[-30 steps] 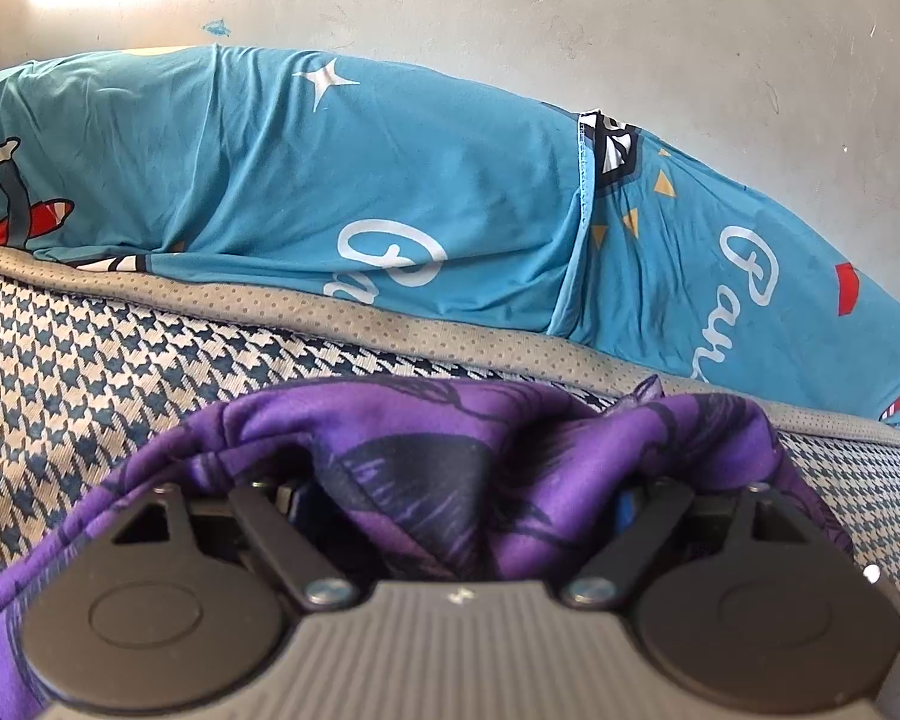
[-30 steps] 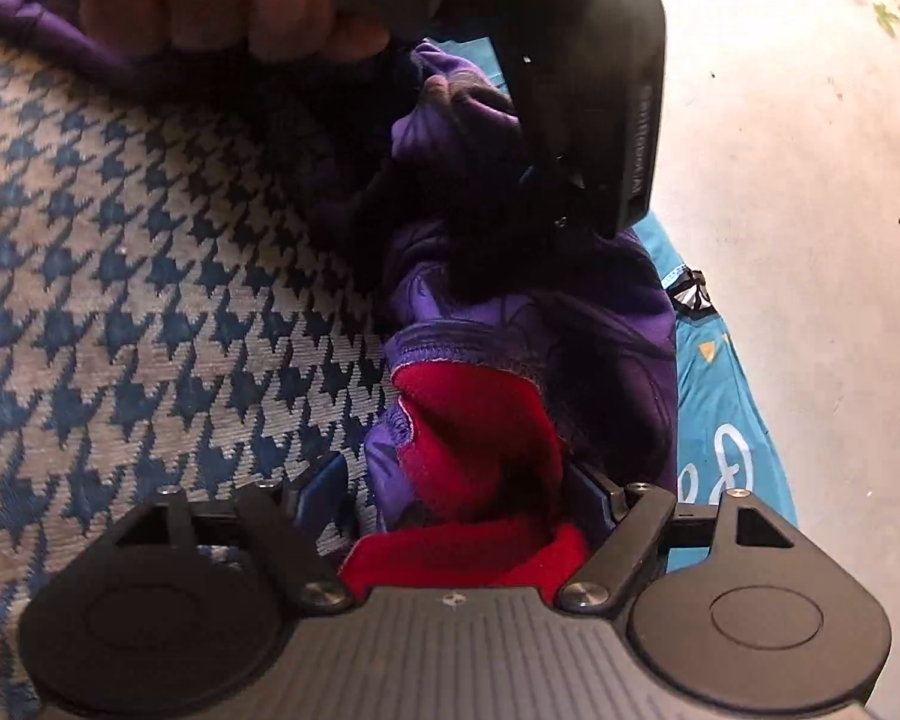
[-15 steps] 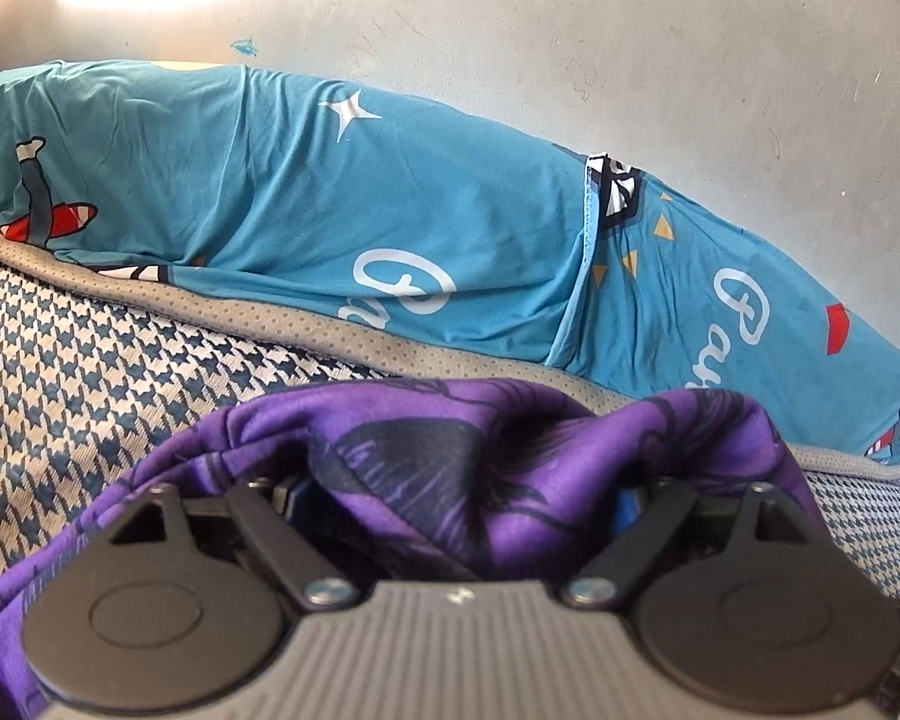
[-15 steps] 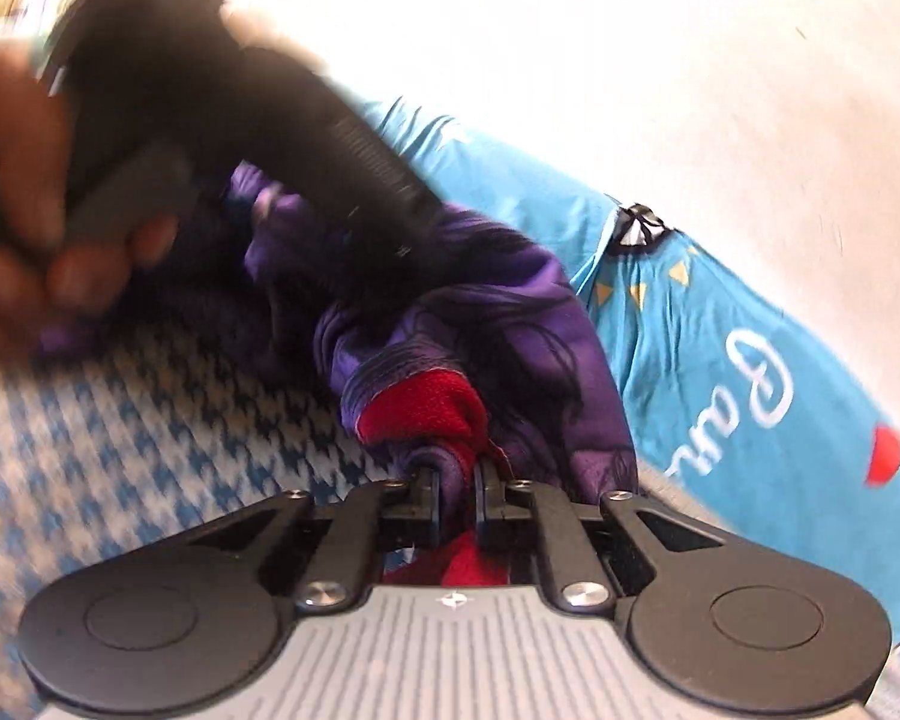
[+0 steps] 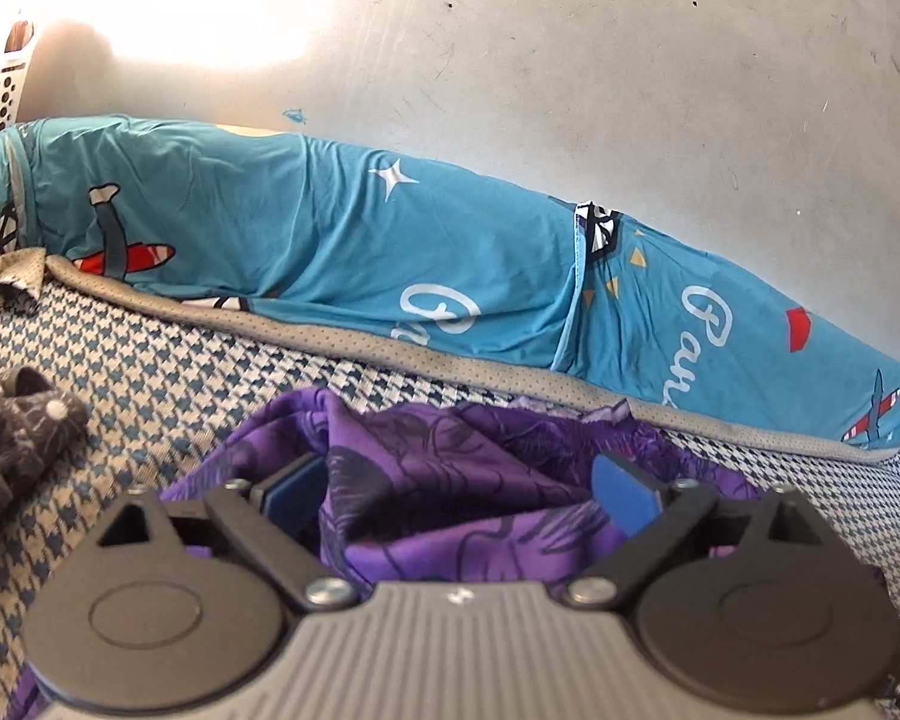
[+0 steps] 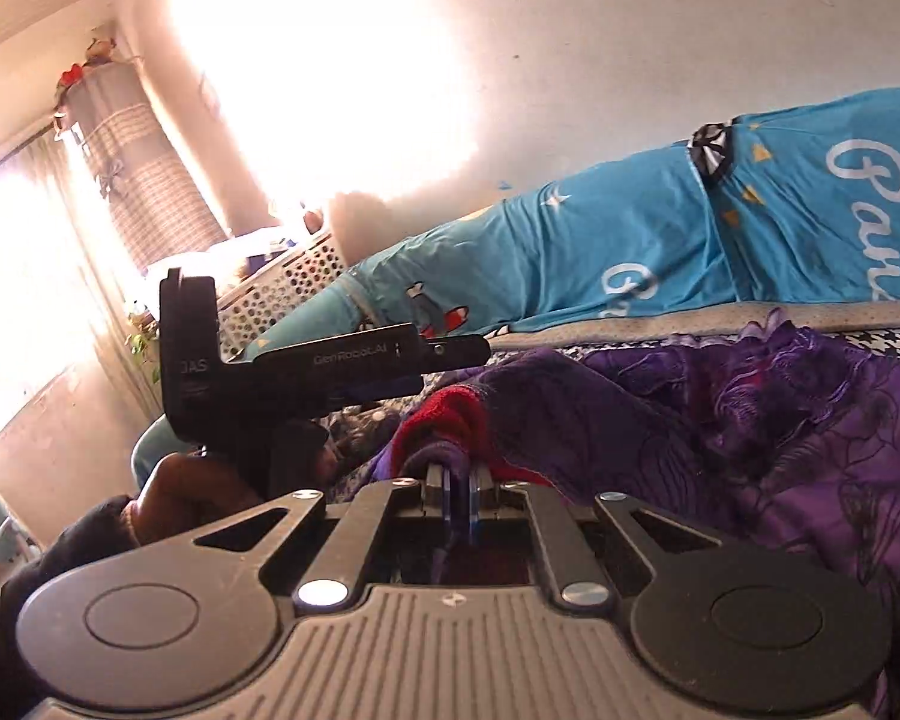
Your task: Fold clothes
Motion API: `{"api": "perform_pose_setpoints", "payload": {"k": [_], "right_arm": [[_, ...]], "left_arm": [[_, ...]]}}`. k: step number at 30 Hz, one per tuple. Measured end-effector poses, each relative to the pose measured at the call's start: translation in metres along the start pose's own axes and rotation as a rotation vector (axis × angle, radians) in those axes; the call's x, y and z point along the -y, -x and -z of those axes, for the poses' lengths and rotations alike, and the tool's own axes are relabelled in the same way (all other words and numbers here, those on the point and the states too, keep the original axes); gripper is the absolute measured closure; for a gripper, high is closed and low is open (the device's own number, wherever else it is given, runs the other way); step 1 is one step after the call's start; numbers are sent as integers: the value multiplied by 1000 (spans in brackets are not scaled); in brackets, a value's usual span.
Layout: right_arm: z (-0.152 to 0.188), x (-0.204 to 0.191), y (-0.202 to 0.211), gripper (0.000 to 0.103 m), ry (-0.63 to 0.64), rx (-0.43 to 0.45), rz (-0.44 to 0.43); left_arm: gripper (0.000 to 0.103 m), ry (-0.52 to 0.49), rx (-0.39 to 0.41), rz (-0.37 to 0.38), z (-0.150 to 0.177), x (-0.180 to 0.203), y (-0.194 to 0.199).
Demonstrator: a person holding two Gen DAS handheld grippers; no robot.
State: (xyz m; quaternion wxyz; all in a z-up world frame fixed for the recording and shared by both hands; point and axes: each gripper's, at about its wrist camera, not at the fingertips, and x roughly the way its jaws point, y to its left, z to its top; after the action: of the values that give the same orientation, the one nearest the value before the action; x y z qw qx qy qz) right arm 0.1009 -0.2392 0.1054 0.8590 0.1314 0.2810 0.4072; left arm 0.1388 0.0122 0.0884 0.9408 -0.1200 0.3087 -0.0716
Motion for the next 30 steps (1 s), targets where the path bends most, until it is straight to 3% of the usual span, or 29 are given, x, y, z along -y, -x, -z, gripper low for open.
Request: {"api": "perform_pose_setpoints", "payload": {"k": [9, 12, 15, 18, 24, 26, 30], "right_arm": [[59, -42, 13, 96, 1, -43, 23], [69, -53, 19, 96, -17, -27, -14], [77, -57, 25, 96, -98, 0, -106], [88, -67, 23, 96, -126, -27, -145], [123, -86, -6, 92, 78, -181, 278], [129, -89, -8, 91, 124, -195, 326], [140, -93, 1, 74, 118, -183, 356]], "left_arm": [[5, 69, -80, -7, 57, -29, 64], [3, 61, -53, -35, 69, -33, 83], [2, 83, -21, -41, 75, -40, 98], [1, 97, -13, -75, 79, -46, 105], [1, 149, -54, -101, 93, -60, 105], [1, 142, -61, -98, 96, -59, 105], [1, 122, -68, -93, 102, -54, 105]]}}
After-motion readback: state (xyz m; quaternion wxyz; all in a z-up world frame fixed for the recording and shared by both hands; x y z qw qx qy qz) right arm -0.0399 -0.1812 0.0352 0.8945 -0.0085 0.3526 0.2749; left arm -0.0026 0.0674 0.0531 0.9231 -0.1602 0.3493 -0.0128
